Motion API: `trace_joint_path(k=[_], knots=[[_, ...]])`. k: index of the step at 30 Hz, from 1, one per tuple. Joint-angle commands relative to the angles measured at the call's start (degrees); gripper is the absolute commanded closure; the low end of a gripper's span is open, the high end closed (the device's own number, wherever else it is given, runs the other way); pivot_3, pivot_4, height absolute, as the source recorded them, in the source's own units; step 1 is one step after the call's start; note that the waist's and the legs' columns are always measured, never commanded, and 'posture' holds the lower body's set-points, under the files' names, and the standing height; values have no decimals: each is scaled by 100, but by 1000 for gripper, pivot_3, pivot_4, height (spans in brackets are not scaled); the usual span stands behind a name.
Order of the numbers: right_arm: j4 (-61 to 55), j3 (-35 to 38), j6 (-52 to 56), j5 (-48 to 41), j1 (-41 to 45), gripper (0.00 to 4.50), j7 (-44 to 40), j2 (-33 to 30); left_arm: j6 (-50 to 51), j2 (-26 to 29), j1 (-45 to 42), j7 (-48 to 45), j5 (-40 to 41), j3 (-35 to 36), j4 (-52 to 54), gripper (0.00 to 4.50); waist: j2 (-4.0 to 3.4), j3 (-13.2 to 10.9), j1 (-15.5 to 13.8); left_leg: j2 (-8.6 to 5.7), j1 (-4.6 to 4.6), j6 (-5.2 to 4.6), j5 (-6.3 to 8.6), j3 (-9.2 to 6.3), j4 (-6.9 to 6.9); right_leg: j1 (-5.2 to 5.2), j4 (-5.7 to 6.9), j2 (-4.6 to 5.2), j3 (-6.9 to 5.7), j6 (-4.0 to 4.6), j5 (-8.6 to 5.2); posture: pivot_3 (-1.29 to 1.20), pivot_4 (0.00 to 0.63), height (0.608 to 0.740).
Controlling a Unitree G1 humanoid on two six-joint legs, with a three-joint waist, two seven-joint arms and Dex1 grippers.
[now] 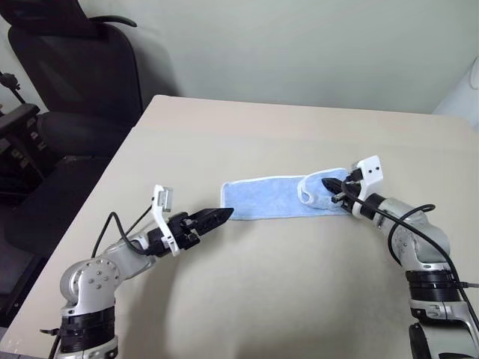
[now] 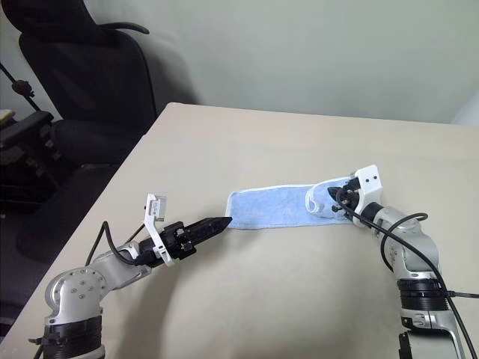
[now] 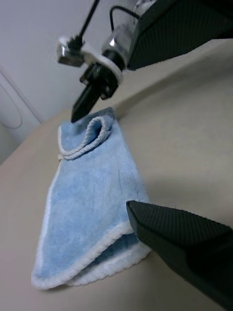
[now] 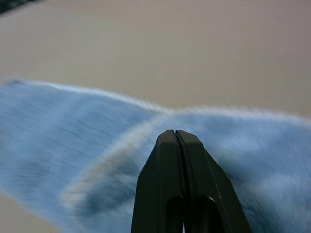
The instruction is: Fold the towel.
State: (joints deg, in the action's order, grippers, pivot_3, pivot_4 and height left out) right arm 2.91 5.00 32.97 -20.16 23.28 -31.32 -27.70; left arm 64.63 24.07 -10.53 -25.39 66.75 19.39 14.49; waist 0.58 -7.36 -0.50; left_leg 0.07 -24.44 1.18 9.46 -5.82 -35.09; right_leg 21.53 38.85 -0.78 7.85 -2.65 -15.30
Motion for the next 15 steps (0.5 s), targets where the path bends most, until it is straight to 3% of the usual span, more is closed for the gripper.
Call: trace_joint_path(k=[1,5,9,15], knots=[[250,-302,-427,374,92,4500,74,143,518,-340,-56,1061,839,27,-217,15,0,0,2,1,1,2,1,0,6,1,0,-2,-1,-5,-3,0,150,740],[356,-318,-584,467,92,4500,40,258,967,-601,-336,2524,1336,-109,-694,15,-1,-1,11,4,9,2,1,4,9,-5,3,-4,2,-20,-14,0,150,740],[312,-294,-606,475,72,4500,55,330,955,-706,-546,3962,2513,-228,-1359,15,-2,-1,11,2,38,-1,2,4,11,-39,0,-6,5,-25,-38,0,150,740],[159,-340,-583,535,-49,4500,74,358,427,-742,-759,4921,3232,-355,-1869,15,-3,-2,12,-10,77,-4,5,3,13,-79,0,-12,3,11,-75,0,150,740]])
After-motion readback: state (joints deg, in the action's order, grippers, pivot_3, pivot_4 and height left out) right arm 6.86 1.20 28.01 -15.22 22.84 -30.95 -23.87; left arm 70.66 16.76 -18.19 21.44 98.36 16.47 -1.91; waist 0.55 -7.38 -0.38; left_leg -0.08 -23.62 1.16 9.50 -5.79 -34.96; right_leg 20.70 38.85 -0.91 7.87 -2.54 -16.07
